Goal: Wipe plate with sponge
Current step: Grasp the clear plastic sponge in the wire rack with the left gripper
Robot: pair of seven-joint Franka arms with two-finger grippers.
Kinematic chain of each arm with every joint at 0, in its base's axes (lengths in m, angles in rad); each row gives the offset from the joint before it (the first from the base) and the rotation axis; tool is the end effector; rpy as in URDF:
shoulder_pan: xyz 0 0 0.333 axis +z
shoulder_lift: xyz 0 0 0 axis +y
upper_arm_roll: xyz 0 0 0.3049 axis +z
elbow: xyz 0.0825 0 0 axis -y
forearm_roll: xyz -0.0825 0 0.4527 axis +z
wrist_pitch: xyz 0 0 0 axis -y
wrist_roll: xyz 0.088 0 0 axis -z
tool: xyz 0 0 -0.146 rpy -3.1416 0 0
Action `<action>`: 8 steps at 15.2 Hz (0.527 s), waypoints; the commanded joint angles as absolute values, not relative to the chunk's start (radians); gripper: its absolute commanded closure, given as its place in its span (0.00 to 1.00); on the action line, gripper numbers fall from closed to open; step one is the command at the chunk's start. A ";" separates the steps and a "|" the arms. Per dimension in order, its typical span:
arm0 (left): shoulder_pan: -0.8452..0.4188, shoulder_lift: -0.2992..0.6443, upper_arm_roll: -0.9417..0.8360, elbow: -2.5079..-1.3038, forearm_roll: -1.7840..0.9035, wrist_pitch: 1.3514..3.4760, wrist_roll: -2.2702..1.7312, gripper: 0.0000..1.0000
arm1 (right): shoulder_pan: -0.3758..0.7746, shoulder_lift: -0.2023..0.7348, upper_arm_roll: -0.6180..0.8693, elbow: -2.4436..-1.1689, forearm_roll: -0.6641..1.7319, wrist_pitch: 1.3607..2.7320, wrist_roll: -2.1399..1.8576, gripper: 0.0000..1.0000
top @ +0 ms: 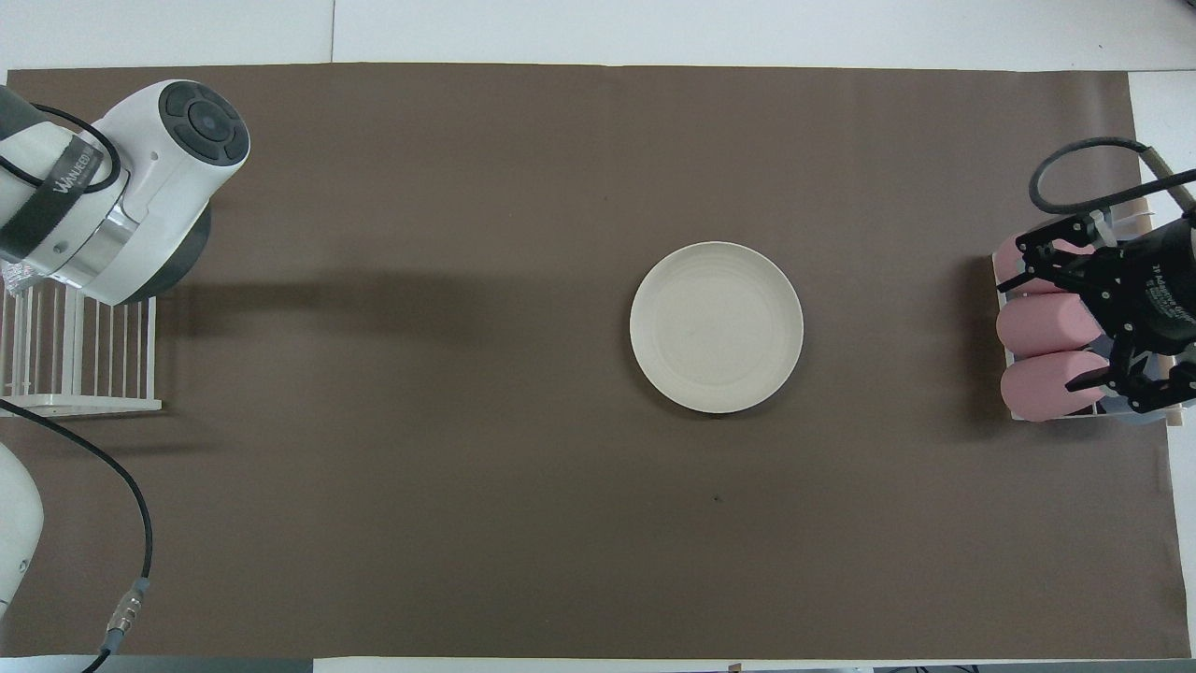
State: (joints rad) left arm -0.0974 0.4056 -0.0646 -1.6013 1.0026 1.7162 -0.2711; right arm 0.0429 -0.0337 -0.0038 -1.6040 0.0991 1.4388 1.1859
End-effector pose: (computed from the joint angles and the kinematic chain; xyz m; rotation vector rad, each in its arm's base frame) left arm 0.7181 -0.0006 0.3519 -2.1609 0.2187 0.0655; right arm 0.5919 0.0386 0.5677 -2.6312 1.6869 0.2576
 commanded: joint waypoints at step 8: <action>-0.089 0.408 -0.063 -1.617 1.014 1.730 -0.293 1.00 | 0.106 -0.064 0.014 -1.647 0.175 1.499 1.471 0.00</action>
